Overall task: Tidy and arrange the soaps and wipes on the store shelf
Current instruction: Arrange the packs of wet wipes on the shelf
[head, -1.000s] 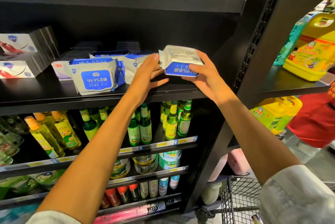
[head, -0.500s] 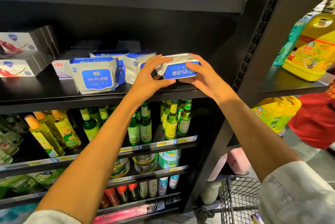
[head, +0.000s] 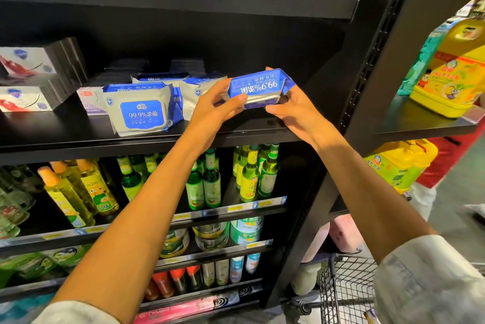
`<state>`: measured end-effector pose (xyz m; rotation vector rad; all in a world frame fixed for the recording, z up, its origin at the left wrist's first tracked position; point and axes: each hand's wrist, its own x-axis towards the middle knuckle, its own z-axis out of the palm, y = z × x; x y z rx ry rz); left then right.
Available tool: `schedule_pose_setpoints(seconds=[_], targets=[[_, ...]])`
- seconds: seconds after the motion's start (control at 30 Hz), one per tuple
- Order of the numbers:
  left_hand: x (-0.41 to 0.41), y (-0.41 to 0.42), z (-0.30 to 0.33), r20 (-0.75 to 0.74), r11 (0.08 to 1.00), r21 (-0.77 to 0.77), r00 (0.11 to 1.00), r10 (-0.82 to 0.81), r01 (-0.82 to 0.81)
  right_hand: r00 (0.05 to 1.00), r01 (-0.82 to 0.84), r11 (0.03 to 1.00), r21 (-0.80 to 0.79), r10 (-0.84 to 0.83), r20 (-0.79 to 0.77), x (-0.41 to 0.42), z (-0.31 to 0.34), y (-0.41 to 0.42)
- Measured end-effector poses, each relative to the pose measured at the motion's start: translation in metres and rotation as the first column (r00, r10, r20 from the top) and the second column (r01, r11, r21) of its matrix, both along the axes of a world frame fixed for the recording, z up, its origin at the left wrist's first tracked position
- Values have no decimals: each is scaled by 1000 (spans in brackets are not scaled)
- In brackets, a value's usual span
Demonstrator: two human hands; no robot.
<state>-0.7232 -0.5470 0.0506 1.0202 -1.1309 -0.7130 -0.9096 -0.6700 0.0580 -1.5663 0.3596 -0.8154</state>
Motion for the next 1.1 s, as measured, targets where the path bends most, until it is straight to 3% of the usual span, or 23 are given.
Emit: schedule_pose_setpoints(seconds=[0.23,0.37,0.8,1.0,1.1], targets=[[-3,-1,4,46,988,152,998,-41,34,983,165,980,115,-173,65,1,0,3],[-2,-2,1,184,986,151,982,37,-65,978,193,972,132,-202,56,1,2,6],[-5,-1,1,366,959,98,906,213,-265,956,292,950,115,-290,-34,4,6,-1],[9,25,-5,601,938,89,769,218,-336,919,389,915,104,-378,-109,7,8,-15],[14,32,-9,797,949,123,598,79,-290,899,420,907,31,-411,-152,12,10,-24]])
